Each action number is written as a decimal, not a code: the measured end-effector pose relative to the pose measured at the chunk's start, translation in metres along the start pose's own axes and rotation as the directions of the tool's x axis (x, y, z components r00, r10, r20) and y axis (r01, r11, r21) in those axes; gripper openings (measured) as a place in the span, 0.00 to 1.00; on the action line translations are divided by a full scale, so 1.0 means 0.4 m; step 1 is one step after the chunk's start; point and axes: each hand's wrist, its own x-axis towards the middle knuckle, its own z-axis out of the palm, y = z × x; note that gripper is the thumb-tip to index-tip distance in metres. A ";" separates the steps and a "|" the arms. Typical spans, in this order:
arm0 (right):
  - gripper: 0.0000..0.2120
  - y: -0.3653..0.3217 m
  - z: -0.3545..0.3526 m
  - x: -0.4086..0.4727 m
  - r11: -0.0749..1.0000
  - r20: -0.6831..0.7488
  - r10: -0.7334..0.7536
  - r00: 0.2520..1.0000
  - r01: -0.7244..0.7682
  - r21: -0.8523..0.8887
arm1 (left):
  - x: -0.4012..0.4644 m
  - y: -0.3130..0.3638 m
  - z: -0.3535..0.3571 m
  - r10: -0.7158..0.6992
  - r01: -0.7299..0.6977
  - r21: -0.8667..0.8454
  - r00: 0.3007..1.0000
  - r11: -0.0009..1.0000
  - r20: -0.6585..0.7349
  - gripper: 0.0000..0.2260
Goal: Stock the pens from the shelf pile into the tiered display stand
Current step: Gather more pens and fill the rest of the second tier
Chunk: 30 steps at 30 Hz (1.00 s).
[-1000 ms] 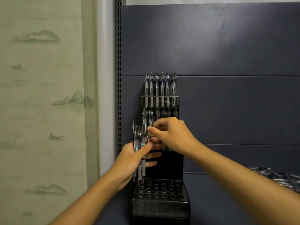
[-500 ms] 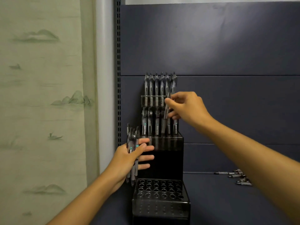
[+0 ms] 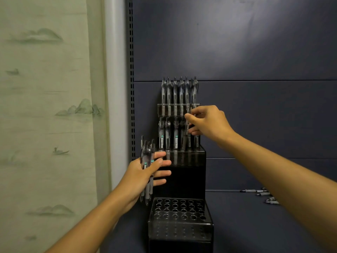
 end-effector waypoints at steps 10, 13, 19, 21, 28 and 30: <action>0.11 0.038 0.033 -0.010 0.982 0.163 0.008 0.987 0.023 -0.188 | -0.009 0.001 -0.006 -0.015 0.015 0.022 1.000 1.000 0.001 0.10; 0.11 0.042 0.032 -0.008 0.972 0.159 -0.012 0.987 0.049 -0.228 | -0.010 0.001 -0.007 -0.026 0.026 0.012 1.000 1.000 0.009 0.10; 0.15 0.049 0.031 -0.020 0.950 0.153 -0.007 0.988 0.054 -0.306 | -0.014 0.008 0.001 -0.023 0.025 -0.050 0.999 0.998 0.038 0.15; 0.14 0.042 0.026 -0.038 0.955 0.066 -0.081 0.994 0.097 -0.280 | -0.013 0.015 0.000 -0.019 0.022 -0.082 0.999 0.996 0.035 0.14; 0.10 -0.007 0.089 -0.132 0.990 0.393 -0.124 0.911 0.139 -0.010 | -0.010 0.024 0.023 -0.010 0.016 -0.075 0.998 0.997 0.069 0.10; 0.09 0.004 0.105 -0.141 0.991 0.375 -0.131 0.918 0.128 0.034 | -0.011 0.025 0.031 -0.001 0.005 -0.050 0.996 0.999 0.090 0.10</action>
